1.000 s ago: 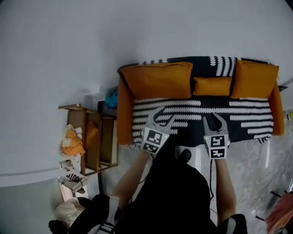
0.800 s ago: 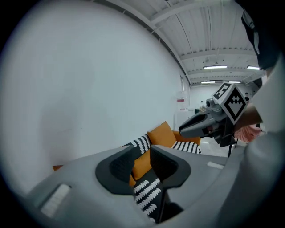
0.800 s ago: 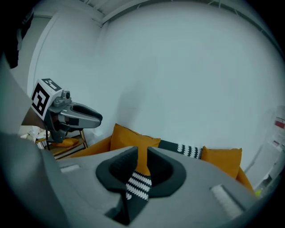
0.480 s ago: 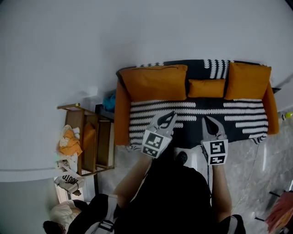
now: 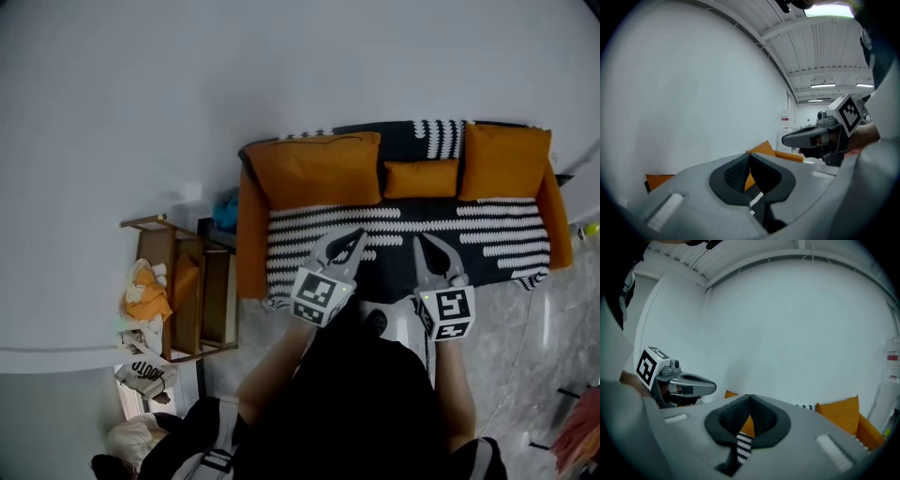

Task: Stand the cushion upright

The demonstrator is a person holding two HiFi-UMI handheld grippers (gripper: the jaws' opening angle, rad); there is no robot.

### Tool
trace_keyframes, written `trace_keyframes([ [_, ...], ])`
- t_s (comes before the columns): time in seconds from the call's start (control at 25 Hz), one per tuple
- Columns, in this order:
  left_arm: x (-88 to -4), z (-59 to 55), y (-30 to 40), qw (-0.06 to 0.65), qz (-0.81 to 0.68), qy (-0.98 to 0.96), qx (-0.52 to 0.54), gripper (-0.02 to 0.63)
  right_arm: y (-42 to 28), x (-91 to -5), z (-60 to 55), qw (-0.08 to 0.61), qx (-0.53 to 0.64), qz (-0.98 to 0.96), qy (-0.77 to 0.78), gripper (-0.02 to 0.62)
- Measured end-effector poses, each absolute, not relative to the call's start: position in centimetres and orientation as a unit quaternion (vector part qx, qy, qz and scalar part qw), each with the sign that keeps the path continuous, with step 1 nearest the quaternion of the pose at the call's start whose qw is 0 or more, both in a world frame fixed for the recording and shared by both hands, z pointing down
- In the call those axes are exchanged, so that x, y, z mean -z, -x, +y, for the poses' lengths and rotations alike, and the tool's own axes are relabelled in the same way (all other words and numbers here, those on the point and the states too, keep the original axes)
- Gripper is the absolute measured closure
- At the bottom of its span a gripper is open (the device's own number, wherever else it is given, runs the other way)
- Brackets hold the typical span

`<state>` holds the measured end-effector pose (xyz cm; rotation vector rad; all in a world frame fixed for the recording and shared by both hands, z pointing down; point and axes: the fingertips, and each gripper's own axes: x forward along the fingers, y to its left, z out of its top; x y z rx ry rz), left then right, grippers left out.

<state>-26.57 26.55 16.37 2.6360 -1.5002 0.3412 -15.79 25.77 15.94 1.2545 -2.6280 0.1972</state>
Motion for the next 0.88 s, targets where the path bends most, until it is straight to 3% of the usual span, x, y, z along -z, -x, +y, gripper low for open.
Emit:
trace_keyframes([
  [0.88,-15.3,27.5,25.7,0.046,-0.485,-0.867,-0.102,0.595,16.8,-15.3,27.1,0.098,-0.079,-0.904,-0.408,0.593],
])
